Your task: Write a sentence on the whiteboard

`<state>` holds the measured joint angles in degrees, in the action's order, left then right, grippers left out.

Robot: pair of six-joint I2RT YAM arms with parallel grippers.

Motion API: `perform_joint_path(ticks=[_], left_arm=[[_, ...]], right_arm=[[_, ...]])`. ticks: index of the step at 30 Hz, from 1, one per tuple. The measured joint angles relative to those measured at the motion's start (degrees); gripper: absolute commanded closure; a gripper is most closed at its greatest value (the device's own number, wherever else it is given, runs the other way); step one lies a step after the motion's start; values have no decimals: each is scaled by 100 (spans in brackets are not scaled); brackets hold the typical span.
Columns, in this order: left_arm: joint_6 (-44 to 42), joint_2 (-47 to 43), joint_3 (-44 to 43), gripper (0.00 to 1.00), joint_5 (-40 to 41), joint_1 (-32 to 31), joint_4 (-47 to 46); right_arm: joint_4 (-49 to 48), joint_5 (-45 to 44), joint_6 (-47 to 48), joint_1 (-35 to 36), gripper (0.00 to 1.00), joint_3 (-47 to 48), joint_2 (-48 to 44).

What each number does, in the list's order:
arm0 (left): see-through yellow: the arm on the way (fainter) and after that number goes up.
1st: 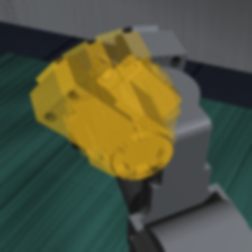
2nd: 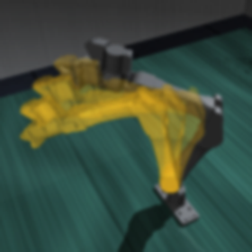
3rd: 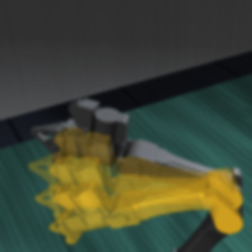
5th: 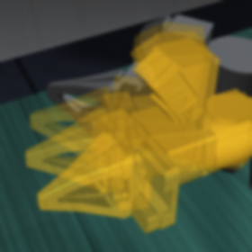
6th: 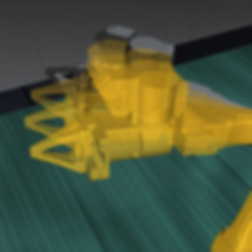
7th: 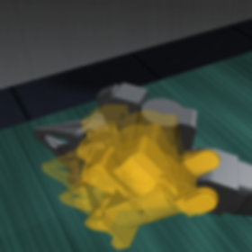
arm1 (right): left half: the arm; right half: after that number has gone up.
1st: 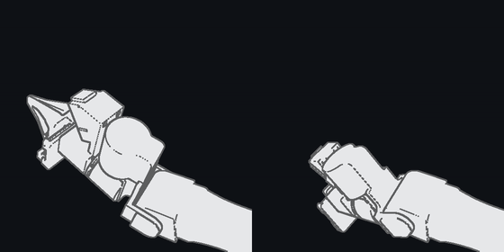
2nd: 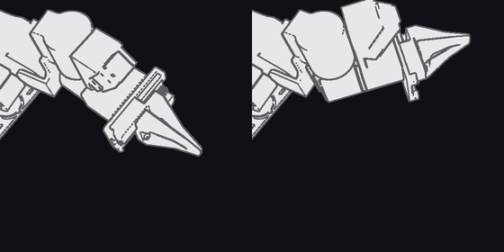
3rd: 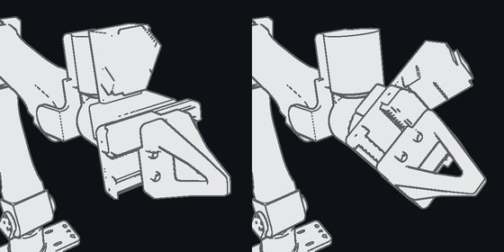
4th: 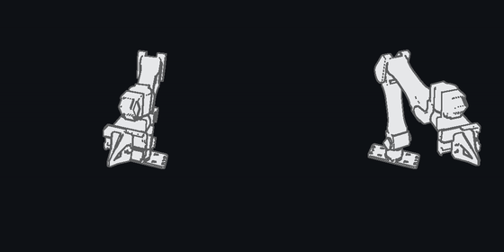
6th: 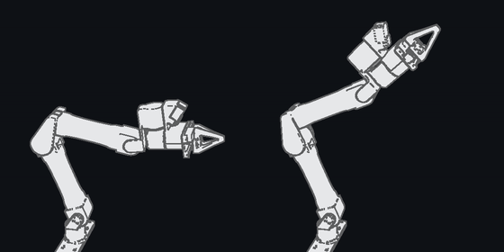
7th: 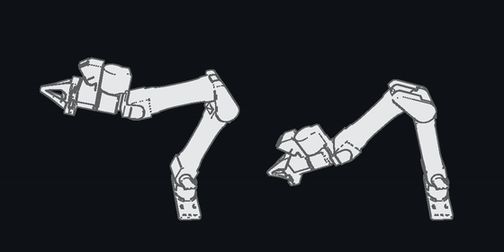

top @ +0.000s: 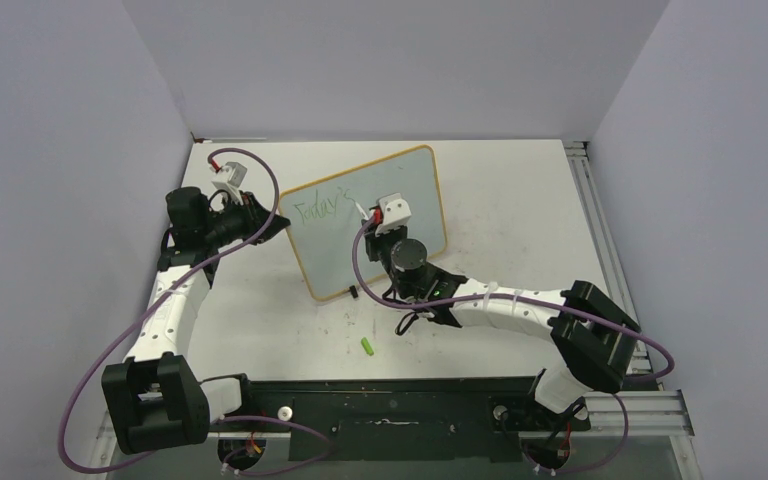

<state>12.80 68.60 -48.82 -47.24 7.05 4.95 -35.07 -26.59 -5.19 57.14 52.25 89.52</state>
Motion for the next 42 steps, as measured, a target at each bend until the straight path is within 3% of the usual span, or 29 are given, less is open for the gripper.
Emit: perform_joint_path(ticks=[21, 27, 33, 42], left_arm=[[0, -13, 0, 100, -76, -26, 0], [0, -13, 0, 100, -70, -33, 2], [-17, -35, 0, 100, -35, -59, 22], [-61, -44, 0, 100, -7, -66, 35]], right_arm=[[111, -278, 151, 409, 95, -20, -2], [361, -315, 151, 398, 95, -170, -422], [393, -52, 87, 13, 95, -173, -966], [509, 503, 2, -680, 95, -166, -990]])
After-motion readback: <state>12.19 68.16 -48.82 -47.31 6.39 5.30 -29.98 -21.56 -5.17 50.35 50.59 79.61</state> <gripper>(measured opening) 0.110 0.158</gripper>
